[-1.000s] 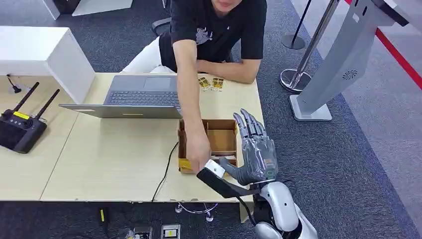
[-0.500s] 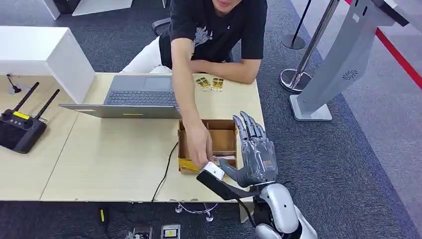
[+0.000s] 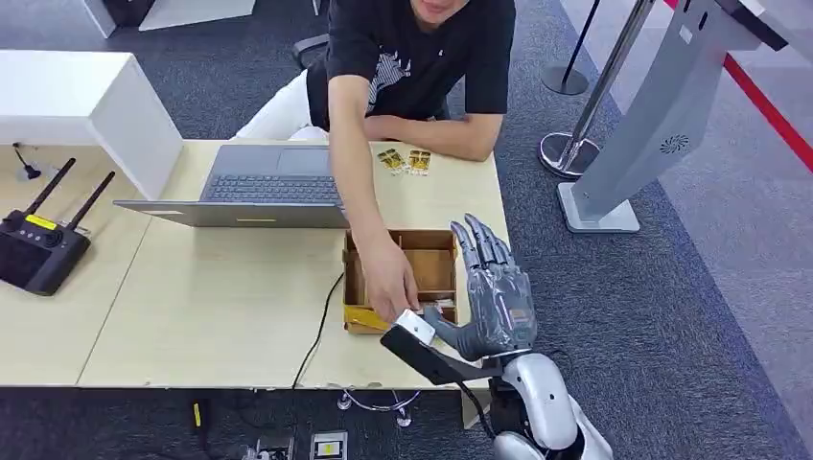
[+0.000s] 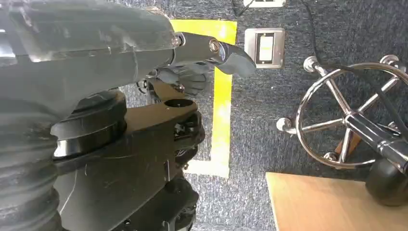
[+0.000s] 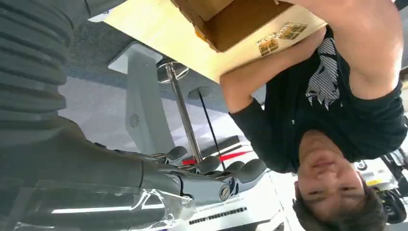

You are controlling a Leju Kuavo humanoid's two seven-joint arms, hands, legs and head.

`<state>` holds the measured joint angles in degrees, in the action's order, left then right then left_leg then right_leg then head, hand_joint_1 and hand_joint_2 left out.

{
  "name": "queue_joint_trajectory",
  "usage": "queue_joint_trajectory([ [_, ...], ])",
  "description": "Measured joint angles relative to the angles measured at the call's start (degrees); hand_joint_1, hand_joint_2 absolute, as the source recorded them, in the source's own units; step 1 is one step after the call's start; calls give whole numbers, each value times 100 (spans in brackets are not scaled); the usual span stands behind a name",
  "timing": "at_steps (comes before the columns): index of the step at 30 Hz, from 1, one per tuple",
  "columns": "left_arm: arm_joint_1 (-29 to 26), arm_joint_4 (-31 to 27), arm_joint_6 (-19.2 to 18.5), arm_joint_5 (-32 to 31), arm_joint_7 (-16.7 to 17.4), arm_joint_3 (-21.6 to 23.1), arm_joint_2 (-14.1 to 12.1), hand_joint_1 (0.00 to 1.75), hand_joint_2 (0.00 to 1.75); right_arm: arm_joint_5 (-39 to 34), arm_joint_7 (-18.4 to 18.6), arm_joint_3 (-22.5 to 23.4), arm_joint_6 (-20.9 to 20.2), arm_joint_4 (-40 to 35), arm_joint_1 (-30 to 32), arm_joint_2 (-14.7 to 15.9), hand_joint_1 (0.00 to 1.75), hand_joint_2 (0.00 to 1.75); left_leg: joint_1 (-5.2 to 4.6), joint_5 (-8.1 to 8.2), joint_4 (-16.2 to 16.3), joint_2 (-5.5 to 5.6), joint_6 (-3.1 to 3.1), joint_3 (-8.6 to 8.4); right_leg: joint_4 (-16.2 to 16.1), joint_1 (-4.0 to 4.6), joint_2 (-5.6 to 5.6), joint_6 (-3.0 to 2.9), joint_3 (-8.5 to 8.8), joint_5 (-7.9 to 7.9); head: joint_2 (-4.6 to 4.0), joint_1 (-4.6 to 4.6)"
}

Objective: Pass the card to the sensor for recognition and then transmit it.

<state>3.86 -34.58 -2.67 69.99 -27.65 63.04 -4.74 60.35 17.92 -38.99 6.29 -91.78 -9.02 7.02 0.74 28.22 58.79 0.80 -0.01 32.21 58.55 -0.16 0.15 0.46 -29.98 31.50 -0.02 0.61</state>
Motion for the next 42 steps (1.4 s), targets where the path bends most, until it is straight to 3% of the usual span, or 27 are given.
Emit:
queue_joint_trajectory([
  [11, -3, -2, 68, 50, 0, 46, -11, 0, 175, 31, 129, -2, -127, -87, 47, 33, 0, 175, 0, 0, 0, 0, 0, 0, 0, 0, 0, 0, 0, 0, 0, 0],
  [15, 3, -4, 101, 118, 0, 96, -13, 0, 175, 442, 280, -26, -496, -85, 46, 57, 0, 175, 0, 0, 0, 0, 0, 0, 0, 0, 0, 0, 0, 0, 0, 0],
  [23, 6, -57, 186, 219, -4, 136, -22, 0, 175, 1365, 387, -168, -581, -35, 31, 74, 0, 175, 0, 0, 0, 0, 0, 2, 0, 0, -1, 0, 0, 0, 0, 0],
  [29, 9, -116, 245, 284, -17, 140, -33, 0, 175, 2155, 406, -387, -435, 309, -75, 57, 0, 175, 0, 0, -1, 2, 0, 2, 0, 0, -1, 0, 1, 0, 0, 0],
  [42, 36, -146, 225, 295, -17, 208, -35, 0, 175, 2448, 339, -625, -201, 1259, -341, -100, 0, 175, 0, 0, -1, 4, 0, 3, 0, 0, -1, 0, 0, 0, 0, 0],
])
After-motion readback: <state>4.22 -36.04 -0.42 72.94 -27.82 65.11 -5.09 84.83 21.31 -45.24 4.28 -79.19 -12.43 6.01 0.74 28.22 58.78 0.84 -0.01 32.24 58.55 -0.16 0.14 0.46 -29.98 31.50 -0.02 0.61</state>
